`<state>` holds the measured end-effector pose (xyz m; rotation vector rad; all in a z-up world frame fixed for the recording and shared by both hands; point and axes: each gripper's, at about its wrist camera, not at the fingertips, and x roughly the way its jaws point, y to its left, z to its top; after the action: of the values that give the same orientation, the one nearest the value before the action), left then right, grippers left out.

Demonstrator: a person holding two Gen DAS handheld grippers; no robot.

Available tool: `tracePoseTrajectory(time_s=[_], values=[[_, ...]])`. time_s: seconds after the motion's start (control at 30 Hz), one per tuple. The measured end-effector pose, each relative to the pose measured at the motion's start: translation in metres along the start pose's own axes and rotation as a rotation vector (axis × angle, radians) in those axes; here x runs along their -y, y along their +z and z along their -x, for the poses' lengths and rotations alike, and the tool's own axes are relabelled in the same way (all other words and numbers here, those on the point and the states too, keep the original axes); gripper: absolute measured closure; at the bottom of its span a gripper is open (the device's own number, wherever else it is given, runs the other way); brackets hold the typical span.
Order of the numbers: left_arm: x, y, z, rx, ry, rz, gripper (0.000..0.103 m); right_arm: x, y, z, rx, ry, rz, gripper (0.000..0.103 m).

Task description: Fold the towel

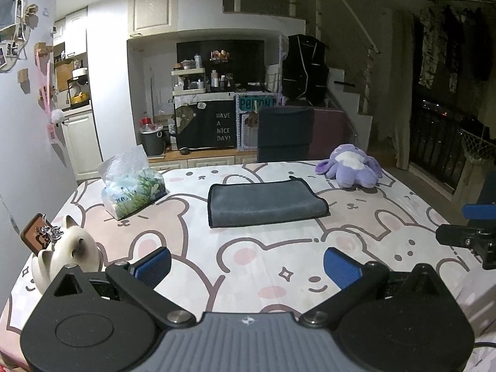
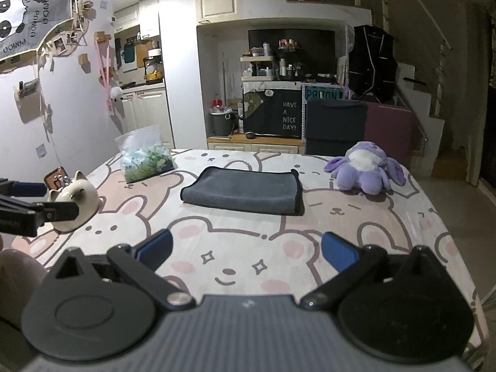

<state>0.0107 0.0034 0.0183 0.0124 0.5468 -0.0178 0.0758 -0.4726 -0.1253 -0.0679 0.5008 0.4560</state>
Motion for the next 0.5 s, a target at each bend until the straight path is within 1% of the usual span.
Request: tracePoseTrajectory(time_s=[0.17, 0.4, 0.5], values=[[-0.0012, -0.0038, -0.0006, -0.013, -0.017, 0.015, 0.0, 0.0005, -0.0011, 0.0002, 0.0, 0.006, -0.004, 0.0], [0.0033, -0.0078, -0.0028, -0.026, -0.025, -0.009, 0.0, -0.0007, -0.0026, -0.0034, -0.008, 0.019, -0.002, 0.0], [0.0017, -0.008, -0.0038, -0.032, -0.03, -0.001, 0.0, -0.0012, -0.0039, -0.0051, -0.009, 0.017, -0.005, 0.0]])
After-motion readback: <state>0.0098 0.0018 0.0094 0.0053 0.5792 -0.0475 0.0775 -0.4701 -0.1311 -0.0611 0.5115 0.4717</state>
